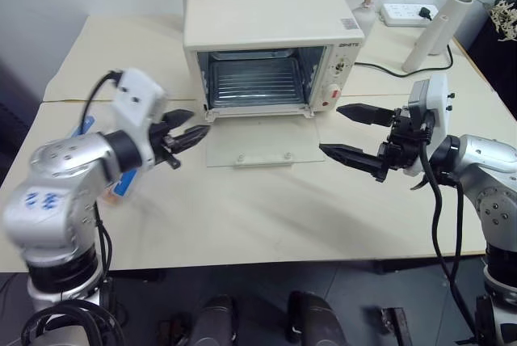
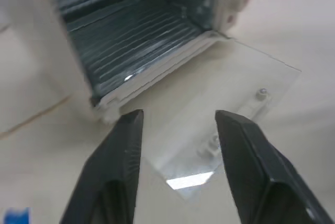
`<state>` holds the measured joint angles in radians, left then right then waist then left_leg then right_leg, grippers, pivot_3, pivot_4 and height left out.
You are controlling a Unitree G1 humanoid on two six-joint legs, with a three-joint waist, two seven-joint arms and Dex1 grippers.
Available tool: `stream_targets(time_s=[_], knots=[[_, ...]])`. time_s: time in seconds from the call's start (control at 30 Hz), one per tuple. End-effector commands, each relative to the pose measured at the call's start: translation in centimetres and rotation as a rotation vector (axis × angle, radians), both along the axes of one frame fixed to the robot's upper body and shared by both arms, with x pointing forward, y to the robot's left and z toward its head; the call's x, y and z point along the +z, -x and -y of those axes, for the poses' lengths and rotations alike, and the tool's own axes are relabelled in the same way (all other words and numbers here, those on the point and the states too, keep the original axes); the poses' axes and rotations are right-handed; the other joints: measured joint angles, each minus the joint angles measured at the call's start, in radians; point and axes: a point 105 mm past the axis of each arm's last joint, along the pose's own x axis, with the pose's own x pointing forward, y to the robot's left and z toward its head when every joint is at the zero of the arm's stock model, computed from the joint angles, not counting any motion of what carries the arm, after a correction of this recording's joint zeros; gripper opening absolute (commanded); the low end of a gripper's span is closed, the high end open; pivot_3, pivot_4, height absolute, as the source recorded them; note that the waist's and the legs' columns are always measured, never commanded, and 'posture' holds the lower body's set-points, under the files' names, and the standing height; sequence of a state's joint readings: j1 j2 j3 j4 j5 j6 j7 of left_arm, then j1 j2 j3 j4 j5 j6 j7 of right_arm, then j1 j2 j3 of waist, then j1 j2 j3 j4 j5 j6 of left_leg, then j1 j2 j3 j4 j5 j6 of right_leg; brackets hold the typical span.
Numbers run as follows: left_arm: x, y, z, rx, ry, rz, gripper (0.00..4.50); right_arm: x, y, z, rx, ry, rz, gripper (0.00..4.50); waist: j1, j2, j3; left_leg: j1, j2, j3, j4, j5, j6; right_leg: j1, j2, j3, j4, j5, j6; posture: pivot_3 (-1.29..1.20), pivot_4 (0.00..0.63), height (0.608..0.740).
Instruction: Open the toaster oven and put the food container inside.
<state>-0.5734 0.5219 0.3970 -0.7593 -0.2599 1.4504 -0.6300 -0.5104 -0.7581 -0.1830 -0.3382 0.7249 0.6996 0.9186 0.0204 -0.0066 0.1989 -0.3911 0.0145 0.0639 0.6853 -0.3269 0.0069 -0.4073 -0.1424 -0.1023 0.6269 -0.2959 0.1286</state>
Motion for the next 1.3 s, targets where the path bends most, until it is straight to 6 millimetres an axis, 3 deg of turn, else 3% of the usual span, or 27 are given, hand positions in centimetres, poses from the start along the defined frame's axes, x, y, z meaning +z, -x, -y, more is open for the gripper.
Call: stream_targets(time_s=[0.03,0.2,0.33,0.5,0.6,0.73,0.93,1.07,1.3], knots=[[-0.5,2.1,-3.4,0.294,0.14,0.035,3.33,0.8,0.6,-0.4,0.113,0.015,-0.007,4.5,0.0,0.0,0.0,0.0,0.0,0.0,0.0,0.0,0.0,0.0,0.0,0.0,0.0,0.0,0.0,0.0,0.15,0.74],[-1.3,3.6,-8.2,0.715,0.324,0.106,4.47,1.2,0.1,-1.0,0.196,0.048,0.019,4.5,0.003,-0.005,-0.001,0.0,0.0,-0.003,0.001,0.0,0.0,0.001,-0.001,-0.001,0.0,0.0,0.0,0.0,0.15,0.74],[-2.9,4.8,-11.6,1.064,0.478,0.078,4.47,1.4,-1.0,-1.8,0.219,0.038,0.04,4.5,0.004,-0.006,-0.002,0.003,0.0,-0.003,0.002,0.0,0.0,0.006,-0.001,-0.002,-0.001,0.0,0.0,0.0,0.15,0.74],[-5.9,6.5,-13.0,1.304,0.604,-0.026,4.47,1.4,-1.1,-2.3,0.24,0.034,0.057,4.5,0.006,-0.007,-0.002,0.002,0.0,-0.002,0.001,0.0,0.0,0.006,-0.001,-0.004,-0.003,0.0,0.0,0.0,0.15,0.74],[-7.0,6.7,-13.1,1.328,0.618,-0.072,4.47,1.4,-1.0,-2.2,0.227,0.026,0.063,4.5,0.005,-0.007,-0.002,0.001,0.0,-0.002,0.001,0.0,0.0,0.006,-0.001,-0.004,-0.004,0.0,0.0,0.0,0.15,0.74],[-7.8,5.7,-13.6,1.322,0.657,-0.138,4.47,1.4,-0.7,-1.8,0.201,0.014,0.063,4.5,0.006,-0.007,-0.002,0.002,0.0,-0.002,0.001,0.0,-0.001,0.006,-0.001,-0.004,-0.003,0.0,0.0,0.0,0.15,0.74],[-7.7,2.3,-14.7,1.23,0.639,-0.237,4.47,1.3,0.2,-1.2,0.156,-0.004,0.06,4.5,0.005,-0.007,-0.002,0.002,-0.001,-0.002,0.001,0.0,0.0,0.006,-0.002,-0.004,-0.003,0.0,0.0,0.0,0.15,0.74],[-7.7,1.4,-14.7,1.224,0.639,-0.272,4.47,1.3,0.4,-0.7,0.119,-0.017,0.061,4.5,0.004,-0.007,-0.002,0.002,0.0,-0.002,0.0,0.0,0.0,0.006,-0.002,-0.004,-0.003,0.0,0.0,0.0,0.15,0.74],[-8.4,1.6,-15.0,1.284,0.645,-0.312,2.84,1.2,0.4,-0.3,0.081,-0.02,0.065,4.5,0.004,-0.008,-0.002,0.002,-0.001,-0.002,0.0,0.0,0.0,0.006,-0.002,-0.004,-0.003,0.0,0.0,0.0,0.15,0.74]])
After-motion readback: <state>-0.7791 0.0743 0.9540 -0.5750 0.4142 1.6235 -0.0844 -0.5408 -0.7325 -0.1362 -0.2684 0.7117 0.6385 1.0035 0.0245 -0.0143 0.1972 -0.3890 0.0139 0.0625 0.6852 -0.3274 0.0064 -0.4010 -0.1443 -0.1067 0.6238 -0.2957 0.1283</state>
